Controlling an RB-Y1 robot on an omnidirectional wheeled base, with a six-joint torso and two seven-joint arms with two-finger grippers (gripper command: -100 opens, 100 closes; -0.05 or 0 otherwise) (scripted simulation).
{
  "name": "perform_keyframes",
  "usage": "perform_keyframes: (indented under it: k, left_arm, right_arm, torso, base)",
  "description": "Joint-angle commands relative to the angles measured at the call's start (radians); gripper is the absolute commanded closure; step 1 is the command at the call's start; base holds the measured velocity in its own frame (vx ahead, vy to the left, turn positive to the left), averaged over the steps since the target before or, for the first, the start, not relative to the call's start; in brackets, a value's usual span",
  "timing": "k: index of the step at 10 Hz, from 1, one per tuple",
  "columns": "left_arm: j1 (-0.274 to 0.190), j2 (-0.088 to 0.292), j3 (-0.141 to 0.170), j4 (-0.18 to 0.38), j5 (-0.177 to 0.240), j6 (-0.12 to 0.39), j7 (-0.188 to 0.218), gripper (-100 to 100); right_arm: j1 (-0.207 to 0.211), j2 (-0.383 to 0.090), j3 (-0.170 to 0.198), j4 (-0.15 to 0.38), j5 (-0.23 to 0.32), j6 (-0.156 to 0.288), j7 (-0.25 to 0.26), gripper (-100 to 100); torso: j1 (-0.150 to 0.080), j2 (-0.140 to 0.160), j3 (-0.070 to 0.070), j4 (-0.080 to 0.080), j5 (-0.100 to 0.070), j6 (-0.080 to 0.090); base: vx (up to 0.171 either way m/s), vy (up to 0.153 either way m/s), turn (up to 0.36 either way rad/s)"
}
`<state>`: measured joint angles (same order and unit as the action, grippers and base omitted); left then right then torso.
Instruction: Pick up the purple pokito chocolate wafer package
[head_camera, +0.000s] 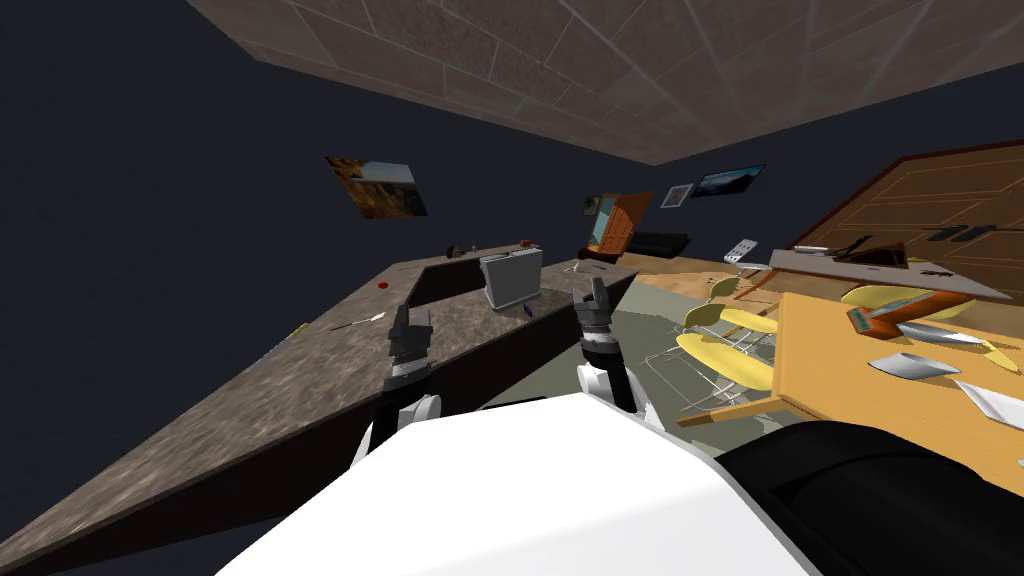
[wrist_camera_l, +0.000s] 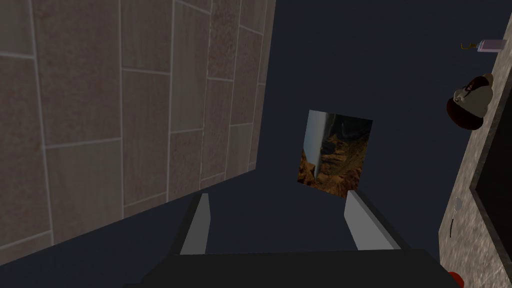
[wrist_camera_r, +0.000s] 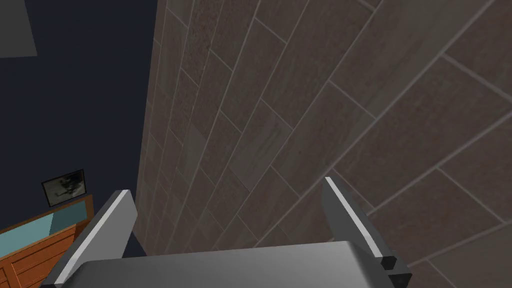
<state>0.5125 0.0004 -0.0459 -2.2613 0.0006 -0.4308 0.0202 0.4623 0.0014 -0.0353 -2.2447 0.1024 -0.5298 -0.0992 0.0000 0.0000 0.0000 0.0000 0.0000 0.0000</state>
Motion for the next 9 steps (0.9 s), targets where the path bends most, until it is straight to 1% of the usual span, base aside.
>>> perform_keyframes:
  k: [1, 4, 7, 8, 9]
  left_arm:
    - [0.000, 0.000, 0.000, 0.000, 0.000, 0.000, 0.000, 0]
    - [0.000, 0.000, 0.000, 0.000, 0.000, 0.000, 0.000, 0]
    - [0.000, 0.000, 0.000, 0.000, 0.000, 0.000, 0.000, 0]
    - [0.000, 0.000, 0.000, 0.000, 0.000, 0.000, 0.000, 0]
    - [0.000, 0.000, 0.000, 0.000, 0.000, 0.000, 0.000, 0]
  right_arm:
    - [0.005, -0.030, 0.009, 0.007, 0.001, 0.002, -0.002, -100]
    - [0.027, -0.116, 0.043, 0.035, 0.003, 0.010, -0.011, -100]
    - [0.062, -0.217, 0.096, 0.079, 0.002, 0.022, -0.026, -100]
    - [0.062, -0.231, 0.096, 0.079, 0.002, 0.022, -0.026, -100]
    - [0.076, -0.271, 0.117, 0.097, 0.001, 0.027, -0.033, -100]
  torso:
    - [0.000, 0.000, 0.000, 0.000, 0.000, 0.000]
    - [0.002, 0.002, 0.001, 0.000, 0.000, 0.000]
    - [0.004, 0.002, 0.001, 0.000, 0.001, 0.000]
    - [0.004, 0.003, 0.002, 0.001, 0.001, 0.000]
    - [0.003, 0.002, 0.001, 0.001, 0.001, 0.000]
  base:
    - [-0.010, 0.013, 0.053]
    - [-0.028, 0.039, 0.107]
    - [-0.034, 0.063, 0.191]
    - [-0.025, 0.046, 0.045]
    - [-0.029, 0.049, 0.148]
